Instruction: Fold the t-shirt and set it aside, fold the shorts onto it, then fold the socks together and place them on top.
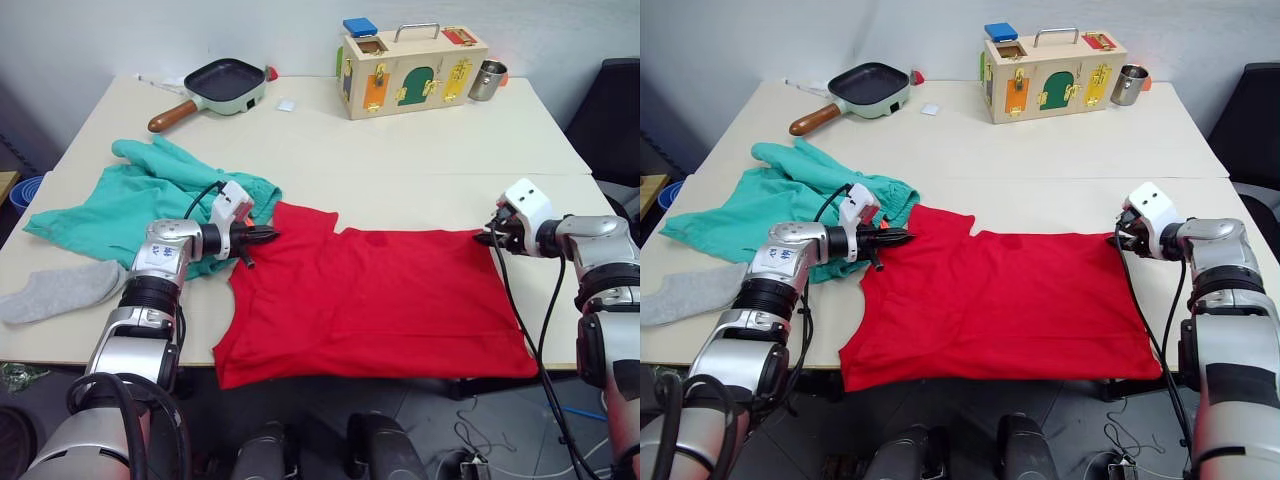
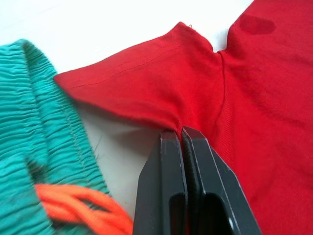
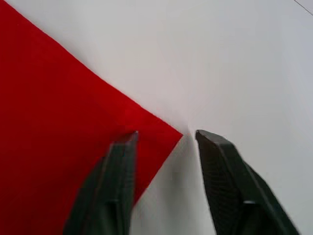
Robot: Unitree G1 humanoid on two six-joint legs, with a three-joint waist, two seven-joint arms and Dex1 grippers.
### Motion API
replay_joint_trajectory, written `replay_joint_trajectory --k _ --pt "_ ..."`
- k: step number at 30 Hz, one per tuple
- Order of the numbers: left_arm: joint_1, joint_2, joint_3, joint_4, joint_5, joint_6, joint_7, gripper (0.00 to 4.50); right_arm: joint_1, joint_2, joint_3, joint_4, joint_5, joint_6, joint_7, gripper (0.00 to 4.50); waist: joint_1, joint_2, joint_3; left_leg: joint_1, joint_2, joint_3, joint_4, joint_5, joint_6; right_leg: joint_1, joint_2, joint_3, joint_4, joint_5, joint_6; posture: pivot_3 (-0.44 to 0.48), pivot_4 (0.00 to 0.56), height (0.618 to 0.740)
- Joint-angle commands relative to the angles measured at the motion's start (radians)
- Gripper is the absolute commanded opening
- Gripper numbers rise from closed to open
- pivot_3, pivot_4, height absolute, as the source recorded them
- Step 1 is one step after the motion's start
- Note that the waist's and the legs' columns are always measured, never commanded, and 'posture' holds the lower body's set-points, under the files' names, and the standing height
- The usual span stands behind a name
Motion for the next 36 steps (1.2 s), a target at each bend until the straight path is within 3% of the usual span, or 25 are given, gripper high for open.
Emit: replay_joint_trajectory --k 1,4,11,17,36 --pt "-0.009 0.001 0.002 -0.029 -0.007 -0.01 -0.003 0.0 -0.021 0.007 -0.008 0.014 0.002 0.038 0.012 2.21 0.0 0.0 0.0 0.0 0.0 0.0 0.0 0.0 0.0 0.0 0.0 0.0 0.0 0.0 0.0 0.0 0.15 0.74" --pt "-0.009 0.004 0.004 -0.031 -0.008 -0.008 0.001 0.0 -0.028 0.016 0.009 0.018 -0.011 0.072 0.039 2.03 0.0 0.0 0.0 0.0 0.0 0.0 0.0 0.0 0.0 0.0 0.0 0.0 0.0 0.0 0.0 0.0 0.15 0.74" --pt "0.003 0.016 0.011 -0.042 -0.01 -0.004 0.006 0.0 -0.043 0.017 0.01 0.012 -0.017 0.098 0.074 0.03 -0.001 0.0 0.0 0.0 0.0 0.0 0.0 0.0 0.0 0.0 0.0 0.0 0.0 0.0 0.0 0.0 0.15 0.74" --pt "0.003 0.017 0.012 -0.046 -0.012 -0.002 0.01 0.0 -0.054 -0.008 -0.024 0.003 0.011 0.067 0.081 0.03 -0.001 0.0 0.0 0.0 0.0 0.0 0.0 0.0 0.0 0.0 0.0 0.0 0.0 0.0 0.0 0.0 0.15 0.74" --pt "0.117 0.099 0.028 -0.282 -0.079 0.119 -0.077 0.0 -0.009 -0.124 -0.071 -0.064 0.102 0.098 0.397 0.03 0.001 0.0 0.0 0.0 0.0 0.0 0.0 0.0 0.0 0.0 0.0 0.0 0.0 0.0 0.0 0.0 0.15 0.74"
